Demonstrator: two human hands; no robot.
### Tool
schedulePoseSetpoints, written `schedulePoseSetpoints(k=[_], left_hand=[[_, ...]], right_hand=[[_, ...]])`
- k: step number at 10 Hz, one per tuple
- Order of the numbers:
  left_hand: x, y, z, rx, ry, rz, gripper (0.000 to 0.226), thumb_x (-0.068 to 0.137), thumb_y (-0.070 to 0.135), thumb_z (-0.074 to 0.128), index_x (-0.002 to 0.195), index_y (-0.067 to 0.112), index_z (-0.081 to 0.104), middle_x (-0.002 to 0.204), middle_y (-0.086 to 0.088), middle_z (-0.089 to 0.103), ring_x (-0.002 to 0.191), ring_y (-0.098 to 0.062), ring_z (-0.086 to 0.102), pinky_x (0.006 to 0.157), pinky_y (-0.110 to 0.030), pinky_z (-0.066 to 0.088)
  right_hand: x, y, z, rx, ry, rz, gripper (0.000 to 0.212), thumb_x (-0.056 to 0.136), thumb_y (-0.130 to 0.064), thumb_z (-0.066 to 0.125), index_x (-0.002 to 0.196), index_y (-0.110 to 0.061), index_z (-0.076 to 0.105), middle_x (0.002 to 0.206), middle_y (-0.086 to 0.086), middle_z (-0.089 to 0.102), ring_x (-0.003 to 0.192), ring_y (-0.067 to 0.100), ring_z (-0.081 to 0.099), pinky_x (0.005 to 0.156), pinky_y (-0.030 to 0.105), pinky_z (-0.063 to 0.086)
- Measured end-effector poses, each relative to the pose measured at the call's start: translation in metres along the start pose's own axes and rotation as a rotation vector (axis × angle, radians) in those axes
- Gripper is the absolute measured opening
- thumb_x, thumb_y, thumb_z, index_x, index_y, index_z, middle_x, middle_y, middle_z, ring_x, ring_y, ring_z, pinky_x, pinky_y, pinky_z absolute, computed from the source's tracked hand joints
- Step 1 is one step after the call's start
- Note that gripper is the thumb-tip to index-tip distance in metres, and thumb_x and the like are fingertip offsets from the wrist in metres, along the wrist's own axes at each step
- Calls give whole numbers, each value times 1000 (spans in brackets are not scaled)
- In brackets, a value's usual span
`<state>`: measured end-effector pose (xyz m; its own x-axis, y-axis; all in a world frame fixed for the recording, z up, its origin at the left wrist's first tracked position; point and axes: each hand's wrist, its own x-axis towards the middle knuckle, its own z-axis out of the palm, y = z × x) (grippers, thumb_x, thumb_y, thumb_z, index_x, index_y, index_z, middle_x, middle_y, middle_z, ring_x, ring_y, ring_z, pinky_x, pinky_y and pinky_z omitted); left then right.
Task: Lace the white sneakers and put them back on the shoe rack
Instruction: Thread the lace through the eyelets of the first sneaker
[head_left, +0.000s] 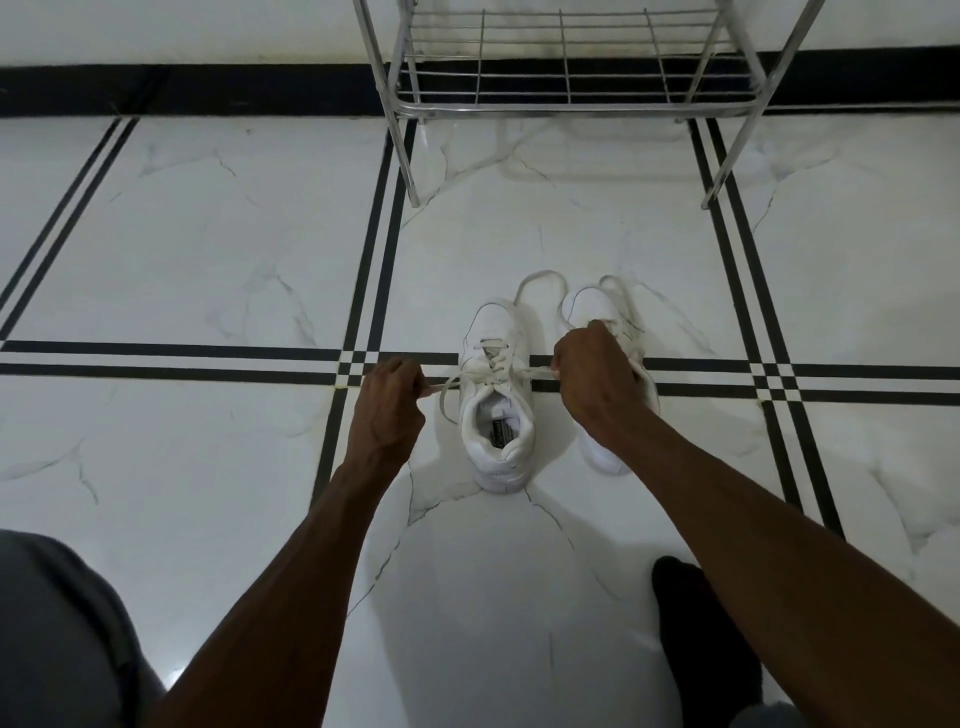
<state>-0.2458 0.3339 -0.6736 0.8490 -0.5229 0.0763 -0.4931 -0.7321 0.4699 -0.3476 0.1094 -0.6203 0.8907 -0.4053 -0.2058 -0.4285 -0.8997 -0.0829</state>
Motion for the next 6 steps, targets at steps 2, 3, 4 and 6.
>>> schedulePoseSetpoints(k=[2,3,4,6], left_hand=[[12,9,-3,-72,-116,-82,13,90,-5,67,94,5,75,93,-10,77,84,-22,70,70,-32,54],[8,19,0,-322,-163,-142,19,98,15,66,116,11,71,106,-5,76,96,-17,71,77,-27,55],[8,28,7,-479,-262,-149,34,101,22,62,134,13,64,119,-5,74,102,-14,72,73,-6,50],[10,33,7,-489,-188,-208,20,98,19,68,115,14,78,109,-5,79,91,-11,70,78,-16,54]], right_hand=[[13,8,4,187,-55,-64,18,84,-1,56,93,-2,72,95,17,71,91,31,68,76,36,50],[15,4,2,365,-151,-41,36,83,-3,64,118,-7,68,115,16,70,109,31,65,92,37,51],[10,-1,-2,508,-300,-43,57,88,-4,61,143,-16,51,139,10,60,128,28,56,104,36,47],[-5,-12,13,580,-90,-31,23,91,-9,59,106,-6,77,108,16,75,102,33,69,86,38,55]])
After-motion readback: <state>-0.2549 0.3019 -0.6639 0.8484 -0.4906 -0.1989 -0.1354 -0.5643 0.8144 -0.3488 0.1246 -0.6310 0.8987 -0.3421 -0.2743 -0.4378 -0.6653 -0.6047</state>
